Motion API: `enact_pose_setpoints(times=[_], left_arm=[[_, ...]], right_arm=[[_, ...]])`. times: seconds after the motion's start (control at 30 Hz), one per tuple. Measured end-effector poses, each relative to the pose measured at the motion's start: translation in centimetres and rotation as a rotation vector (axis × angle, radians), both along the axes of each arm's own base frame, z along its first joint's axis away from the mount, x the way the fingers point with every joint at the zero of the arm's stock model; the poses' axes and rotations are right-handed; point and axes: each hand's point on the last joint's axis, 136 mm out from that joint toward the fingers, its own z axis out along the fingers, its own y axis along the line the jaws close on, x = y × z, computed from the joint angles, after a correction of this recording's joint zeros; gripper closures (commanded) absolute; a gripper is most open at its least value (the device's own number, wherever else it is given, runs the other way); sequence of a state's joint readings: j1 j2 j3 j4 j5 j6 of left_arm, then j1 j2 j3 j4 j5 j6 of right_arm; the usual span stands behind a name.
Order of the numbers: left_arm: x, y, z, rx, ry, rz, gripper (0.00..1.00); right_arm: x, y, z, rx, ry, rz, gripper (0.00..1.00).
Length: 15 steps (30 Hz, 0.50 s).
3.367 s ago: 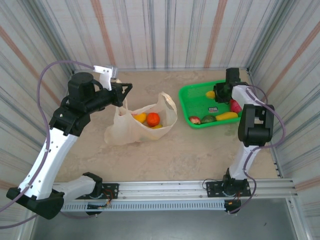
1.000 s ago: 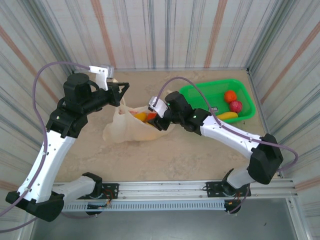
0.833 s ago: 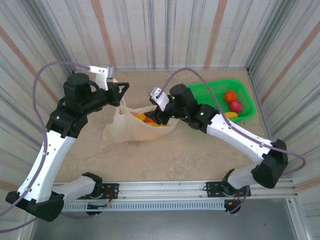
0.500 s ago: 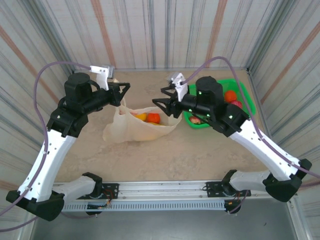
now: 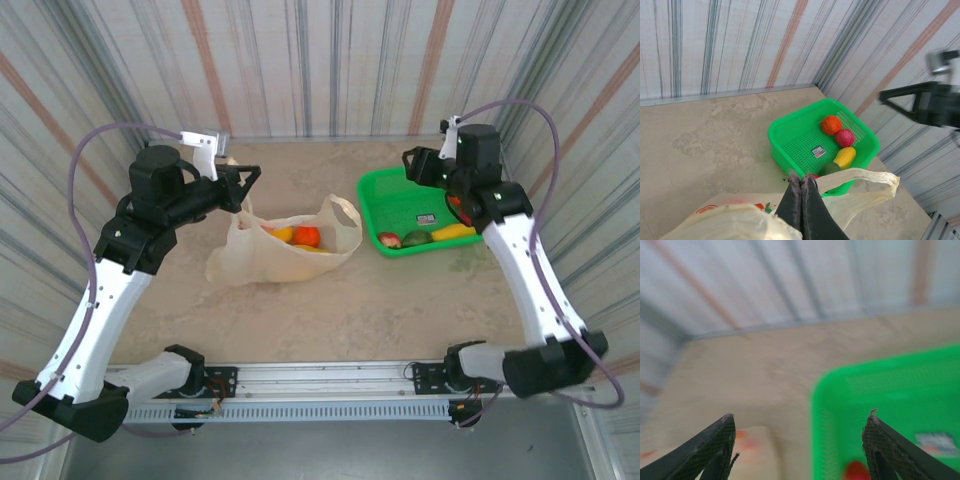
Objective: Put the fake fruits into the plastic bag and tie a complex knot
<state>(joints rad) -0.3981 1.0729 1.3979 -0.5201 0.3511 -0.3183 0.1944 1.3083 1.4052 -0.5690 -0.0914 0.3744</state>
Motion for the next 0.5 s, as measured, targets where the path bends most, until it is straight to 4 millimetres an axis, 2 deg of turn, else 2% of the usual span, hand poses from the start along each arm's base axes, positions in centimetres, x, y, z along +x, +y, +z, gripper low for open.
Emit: enact_pose_setpoints(times=[0.07,0.13,0.17,0.23,0.33,0.43,0.5], left_arm=[[0.0,-0.1,-0.3,0.001,0.007,-0.006,1.00],[-0.1,-0.2,-0.5,0.002,0.010,-0.011,1.00],[-0.2,-0.4,-0.5,0.003,0.011,-0.015,1.00],[-0.4,-0.6,-0.5,0.003,0.010,-0.025,1.00],[-0.6,-1.0,-0.5,0.003,0.010,-0.037,1.00],[-0.7,-1.2,-0.5,0.007,0.007,-0.043,1.00],[-0.8,-1.3,-0.5,0.010,0.005,-0.050,1.00]], right_arm=[[2.0,-3.3,-5.8,-0.044,0.173,-0.118,0.27],[2.8,-6.0,-10.4,-0.080,0.302,-0.207,0.25],[3.0,-7.4,-12.3,-0.099,0.358,-0.251,0.24],[3.3,-9.6,-14.8,-0.136,0.425,-0.316,0.23],[4.3,-12.3,-16.9,-0.186,0.491,-0.391,0.19],[6.9,-14.3,-17.8,-0.220,0.511,-0.444,0.17],[8.6,-15.3,-18.3,-0.244,0.516,-0.464,0.12]])
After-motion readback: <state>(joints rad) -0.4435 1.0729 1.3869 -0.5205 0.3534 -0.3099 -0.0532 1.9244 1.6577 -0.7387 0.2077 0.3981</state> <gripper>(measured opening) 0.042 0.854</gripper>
